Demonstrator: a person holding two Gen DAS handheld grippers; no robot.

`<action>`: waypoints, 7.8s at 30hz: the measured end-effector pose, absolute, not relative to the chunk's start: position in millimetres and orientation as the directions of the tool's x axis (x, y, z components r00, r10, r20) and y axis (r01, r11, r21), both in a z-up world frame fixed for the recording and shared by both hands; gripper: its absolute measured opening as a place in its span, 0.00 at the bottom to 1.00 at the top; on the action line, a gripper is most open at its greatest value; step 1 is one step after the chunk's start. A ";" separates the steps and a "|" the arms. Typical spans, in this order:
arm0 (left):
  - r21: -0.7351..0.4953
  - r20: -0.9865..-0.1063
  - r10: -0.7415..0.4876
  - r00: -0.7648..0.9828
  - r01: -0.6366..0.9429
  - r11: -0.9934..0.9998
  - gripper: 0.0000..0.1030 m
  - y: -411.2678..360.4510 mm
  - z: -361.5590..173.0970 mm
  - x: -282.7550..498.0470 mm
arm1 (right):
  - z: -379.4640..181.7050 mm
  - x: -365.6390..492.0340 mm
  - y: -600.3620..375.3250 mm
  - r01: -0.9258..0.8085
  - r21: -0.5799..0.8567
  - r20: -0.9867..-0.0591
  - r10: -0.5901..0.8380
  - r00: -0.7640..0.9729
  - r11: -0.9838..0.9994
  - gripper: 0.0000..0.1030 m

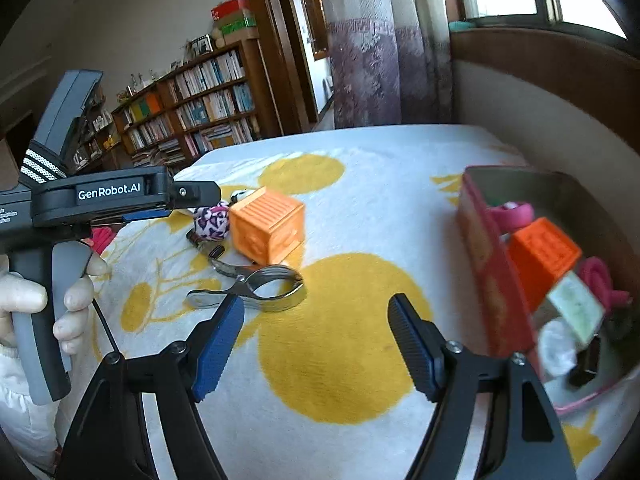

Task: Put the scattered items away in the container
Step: 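Withdraw both grippers from the tin back over the remaining items, then grasp the orange cube with left gripper while right grasps the metal clip, then carry the orange cube and metal clip into the pink tin and release, then withdraw both grippers from the tin back over the remaining items, then grasp the leopard-print plush with the left gripper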

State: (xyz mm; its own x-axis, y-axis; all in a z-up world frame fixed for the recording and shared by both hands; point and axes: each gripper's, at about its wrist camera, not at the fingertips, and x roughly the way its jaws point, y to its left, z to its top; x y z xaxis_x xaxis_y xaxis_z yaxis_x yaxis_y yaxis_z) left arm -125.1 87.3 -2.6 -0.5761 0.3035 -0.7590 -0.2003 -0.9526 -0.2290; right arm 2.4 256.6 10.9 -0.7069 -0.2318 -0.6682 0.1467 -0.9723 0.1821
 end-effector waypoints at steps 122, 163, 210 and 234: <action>-0.136 -0.749 0.411 -0.519 -0.487 -0.863 0.56 248.4 16.0 -113.4 | 28.5 40.4 476.9 -0.438 0.279 -0.656 0.164 -0.737 -0.854 0.77; -0.104 -0.694 0.493 -0.525 -0.604 -0.790 0.92 389.8 36.3 -131.4 | 29.4 73.3 468.4 -0.368 0.223 -0.585 0.178 -0.791 -0.903 0.78; -0.180 -0.761 0.222 -0.609 -0.131 -0.975 0.92 74.6 -11.6 -148.0 | 22.6 26.2 288.7 -0.053 0.185 -0.639 -0.079 -0.765 -0.981 0.78; -0.157 -0.828 0.164 -0.536 -0.060 -0.986 0.57 55.4 -71.6 -212.1 | 4.4 4.7 266.3 -0.042 0.171 -0.700 -0.092 -0.708 -0.984 0.78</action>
State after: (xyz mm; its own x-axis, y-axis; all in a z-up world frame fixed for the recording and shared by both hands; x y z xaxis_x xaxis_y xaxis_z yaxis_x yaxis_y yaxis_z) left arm -212.1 55.4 -71.6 -0.5360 0.1644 -0.8281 -0.0596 -0.9858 -0.1571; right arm 4.7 266.3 4.4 -0.7081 -0.0918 -0.7002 -0.0419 -0.9843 0.1714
